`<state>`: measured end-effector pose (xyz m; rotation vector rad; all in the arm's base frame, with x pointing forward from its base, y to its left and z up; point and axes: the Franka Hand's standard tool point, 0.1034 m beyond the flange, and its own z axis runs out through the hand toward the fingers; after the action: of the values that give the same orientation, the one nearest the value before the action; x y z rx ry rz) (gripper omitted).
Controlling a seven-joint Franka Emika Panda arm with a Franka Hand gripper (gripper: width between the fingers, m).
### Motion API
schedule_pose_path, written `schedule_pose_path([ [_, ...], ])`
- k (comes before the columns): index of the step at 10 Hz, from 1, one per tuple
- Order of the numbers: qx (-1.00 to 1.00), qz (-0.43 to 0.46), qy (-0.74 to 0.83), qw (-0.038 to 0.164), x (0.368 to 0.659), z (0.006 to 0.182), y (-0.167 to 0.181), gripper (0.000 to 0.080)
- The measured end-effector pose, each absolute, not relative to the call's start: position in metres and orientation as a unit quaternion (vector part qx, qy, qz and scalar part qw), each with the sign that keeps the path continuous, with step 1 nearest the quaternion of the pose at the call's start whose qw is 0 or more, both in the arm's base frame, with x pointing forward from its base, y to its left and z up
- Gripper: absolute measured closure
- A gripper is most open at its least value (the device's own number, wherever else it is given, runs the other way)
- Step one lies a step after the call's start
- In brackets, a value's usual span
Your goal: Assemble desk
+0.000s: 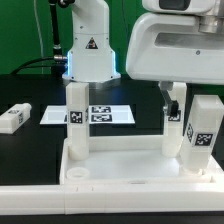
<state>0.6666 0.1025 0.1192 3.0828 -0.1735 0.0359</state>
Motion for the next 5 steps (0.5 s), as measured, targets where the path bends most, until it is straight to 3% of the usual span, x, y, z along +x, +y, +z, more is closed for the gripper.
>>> schedule_pose_path([
  [2, 0.997, 0.012, -0.068, 0.027, 0.6666, 0.1192, 0.1021, 0.0409],
  [3, 0.994, 0.013, -0.101, 0.025, 0.6665, 0.1191, 0.1026, 0.0409],
  [4, 0.989, 0.014, -0.145, 0.025, 0.6665, 0.1190, 0.1024, 0.0509],
  [5, 0.983, 0.015, -0.182, 0.025, 0.6665, 0.1190, 0.1023, 0.0509],
])
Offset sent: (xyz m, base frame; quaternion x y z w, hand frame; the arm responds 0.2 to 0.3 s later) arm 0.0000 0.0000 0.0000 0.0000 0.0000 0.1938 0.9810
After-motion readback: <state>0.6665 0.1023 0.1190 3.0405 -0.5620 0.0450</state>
